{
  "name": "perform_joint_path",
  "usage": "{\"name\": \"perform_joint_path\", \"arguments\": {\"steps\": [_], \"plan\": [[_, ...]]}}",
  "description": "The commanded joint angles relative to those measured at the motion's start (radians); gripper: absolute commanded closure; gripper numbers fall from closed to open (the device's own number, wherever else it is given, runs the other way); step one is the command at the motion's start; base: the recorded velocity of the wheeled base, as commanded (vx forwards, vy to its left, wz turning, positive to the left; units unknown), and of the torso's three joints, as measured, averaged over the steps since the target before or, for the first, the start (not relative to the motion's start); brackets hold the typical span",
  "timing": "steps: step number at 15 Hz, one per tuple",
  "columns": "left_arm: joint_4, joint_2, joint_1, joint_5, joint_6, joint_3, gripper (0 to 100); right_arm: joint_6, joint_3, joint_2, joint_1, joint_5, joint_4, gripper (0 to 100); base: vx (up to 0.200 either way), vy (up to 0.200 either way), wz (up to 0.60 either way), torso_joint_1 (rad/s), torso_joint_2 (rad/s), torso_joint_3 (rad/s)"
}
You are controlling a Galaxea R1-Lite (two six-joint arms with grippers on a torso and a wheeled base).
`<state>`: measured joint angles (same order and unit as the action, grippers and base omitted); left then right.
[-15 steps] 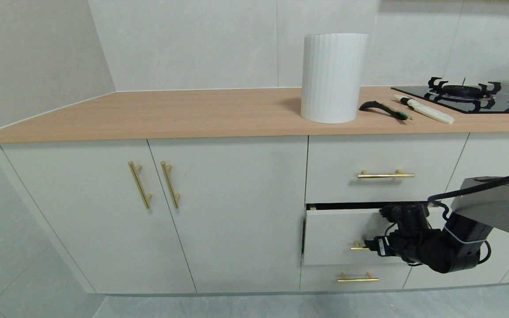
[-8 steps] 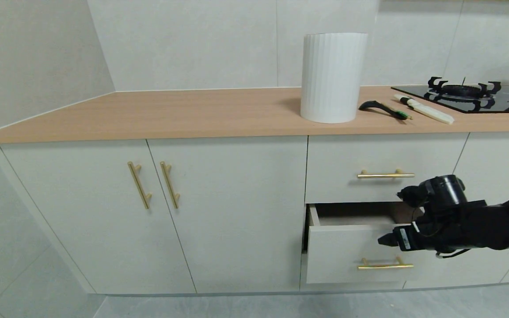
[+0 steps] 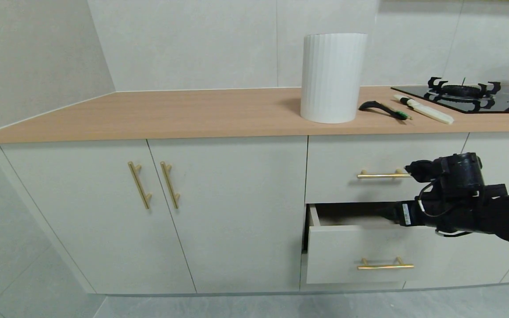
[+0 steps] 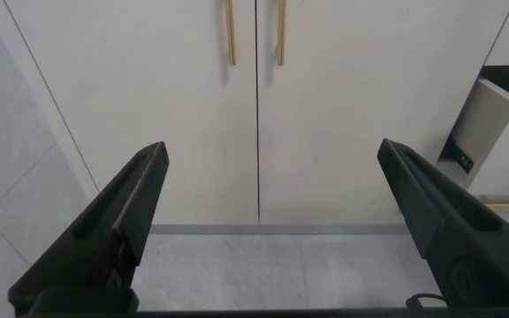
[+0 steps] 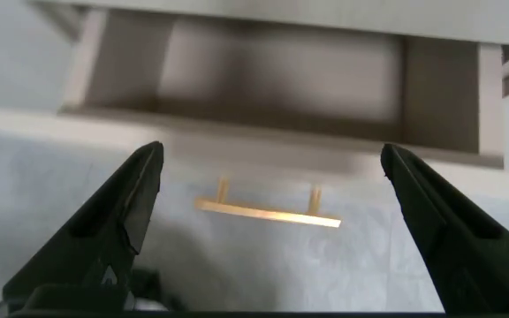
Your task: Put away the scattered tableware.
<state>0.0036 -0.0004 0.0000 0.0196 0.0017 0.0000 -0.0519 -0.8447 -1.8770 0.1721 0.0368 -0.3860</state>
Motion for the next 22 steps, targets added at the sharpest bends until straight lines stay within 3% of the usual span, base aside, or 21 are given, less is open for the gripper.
{"name": "perform_joint_path", "arguments": {"steps": [1, 12, 22], "plan": [[0.001, 0.0, 0.0, 0.0, 0.0, 0.0, 0, -0.02, 0.003, -0.146, 0.0, 0.041, -0.103, 0, 0.0, 0.0, 0.0, 0.0, 0.0, 0.0], [-0.001, 0.0, 0.0, 0.0, 0.0, 0.0, 0, -0.016, 0.012, -0.185, 0.001, 0.057, -0.128, 0, 0.0, 0.0, 0.0, 0.0, 0.0, 0.0], [-0.001, 0.0, 0.0, 0.0, 0.0, 0.0, 0, 0.061, 0.004, -0.036, 0.001, -0.002, 0.187, 0, 0.0, 0.0, 0.0, 0.0, 0.0, 0.0]]}}
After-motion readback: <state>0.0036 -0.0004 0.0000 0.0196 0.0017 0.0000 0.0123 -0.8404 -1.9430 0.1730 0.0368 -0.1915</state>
